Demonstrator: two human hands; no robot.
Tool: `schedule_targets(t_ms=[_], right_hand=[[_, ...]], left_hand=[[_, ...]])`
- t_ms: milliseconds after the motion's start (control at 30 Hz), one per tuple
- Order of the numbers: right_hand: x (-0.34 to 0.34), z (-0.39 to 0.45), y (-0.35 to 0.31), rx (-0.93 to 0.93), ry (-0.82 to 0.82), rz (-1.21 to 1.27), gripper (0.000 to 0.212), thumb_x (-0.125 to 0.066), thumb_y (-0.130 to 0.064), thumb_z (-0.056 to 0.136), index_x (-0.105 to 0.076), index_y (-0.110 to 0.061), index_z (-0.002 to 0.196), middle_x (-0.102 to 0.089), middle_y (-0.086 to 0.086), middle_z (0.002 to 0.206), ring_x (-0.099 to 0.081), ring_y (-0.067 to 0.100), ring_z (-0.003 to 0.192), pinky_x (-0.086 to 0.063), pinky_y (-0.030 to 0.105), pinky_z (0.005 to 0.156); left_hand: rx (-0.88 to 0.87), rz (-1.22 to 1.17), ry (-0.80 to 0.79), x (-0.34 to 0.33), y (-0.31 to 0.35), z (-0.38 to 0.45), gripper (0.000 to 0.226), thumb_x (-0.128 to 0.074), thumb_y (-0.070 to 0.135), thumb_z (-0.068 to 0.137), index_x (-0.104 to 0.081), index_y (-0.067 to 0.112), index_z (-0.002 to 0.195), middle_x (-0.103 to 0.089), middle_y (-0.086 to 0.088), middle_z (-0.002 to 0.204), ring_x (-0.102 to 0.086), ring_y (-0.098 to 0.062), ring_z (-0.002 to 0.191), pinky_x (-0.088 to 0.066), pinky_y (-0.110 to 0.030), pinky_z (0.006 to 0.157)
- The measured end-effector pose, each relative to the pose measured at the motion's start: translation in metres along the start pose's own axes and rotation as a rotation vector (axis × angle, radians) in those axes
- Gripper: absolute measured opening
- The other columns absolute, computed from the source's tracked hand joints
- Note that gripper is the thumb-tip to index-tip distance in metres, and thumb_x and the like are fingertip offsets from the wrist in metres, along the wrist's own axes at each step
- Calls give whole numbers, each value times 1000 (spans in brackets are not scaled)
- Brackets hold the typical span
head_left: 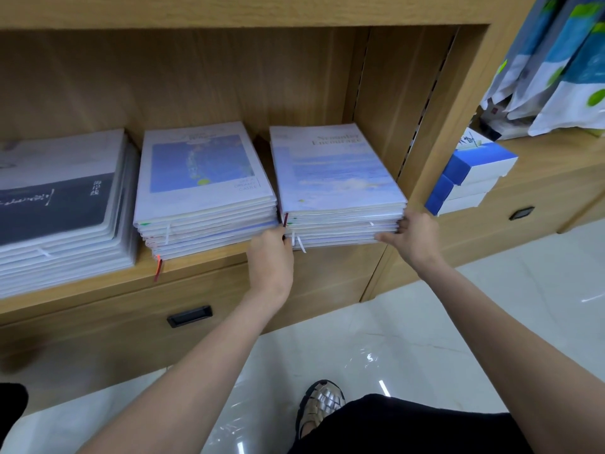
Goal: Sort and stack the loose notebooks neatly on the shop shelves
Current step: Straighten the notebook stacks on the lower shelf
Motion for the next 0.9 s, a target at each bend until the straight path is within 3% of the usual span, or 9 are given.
schedule_targets(t_ms=[67,167,267,400,500,600,700,900], right_hand=[[1,-2,-2,17,6,-29,41,-80,-7,70,-64,2,107,-69,16,102,-64,30,94,-50,33,83],[4,-2,1,-2,-28,-21,42,-79,-8,71,-64,-1,110,-69,15,105,-64,29,97,-50,37,89],[12,-2,0,0,-107,125,59,-79,-7,71,-55,-10,125,-64,2,115,-58,20,108,-47,35,96],[12,5,-12,47,-160,202,72,-78,-5,72,-44,-19,134,-58,-1,122,-55,20,113,-47,37,98],[12,9,-12,36,-148,147,74,-79,-8,71,-45,-22,135,-60,0,120,-56,22,111,-47,43,97],[12,10,-15,51,-130,147,68,-77,-9,72,-49,-21,133,-62,0,117,-57,22,108,-48,44,96],[12,11,-19,68,-113,126,65,-74,-8,76,-48,-18,134,-62,4,118,-56,23,110,-46,41,98],[10,10,-19,76,-118,85,61,-72,-11,80,-47,-19,135,-61,4,119,-55,23,111,-46,43,97]], left_hand=[[-25,40,-10,1,1,-1,18,-52,9,93,-67,3,101,-67,-15,84,-61,-30,81,-35,-26,64],[-60,-68,-28,5,-8,-2,15,-56,9,91,-68,3,98,-71,-12,85,-66,-25,83,-45,-27,68],[-44,-340,-49,6,-12,-2,32,-60,5,88,-62,9,119,-67,6,100,-64,-11,97,-48,-23,84],[-28,-431,-103,0,-11,3,53,-55,-4,88,-46,17,137,-59,11,105,-58,-5,98,-45,-19,84],[-17,-442,-120,1,-11,9,50,-57,-6,86,-51,13,133,-60,10,103,-60,-7,103,-46,-20,88],[66,-542,-132,5,-9,11,42,-57,-13,83,-58,3,122,-61,8,102,-59,-9,103,-45,-9,86],[77,-543,-135,4,-3,8,38,-56,-13,83,-58,0,119,-58,7,102,-57,-8,104,-43,-16,92],[37,-392,-95,8,-5,14,24,-59,-6,85,-64,-1,107,-60,9,88,-54,10,77,-40,-5,74]])
Point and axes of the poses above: each hand's wrist, its own z-axis towards the middle knuckle, its own x-axis out of the back of the hand, y = z × x, the point moved 4 cm from there along z, towards the middle knuckle
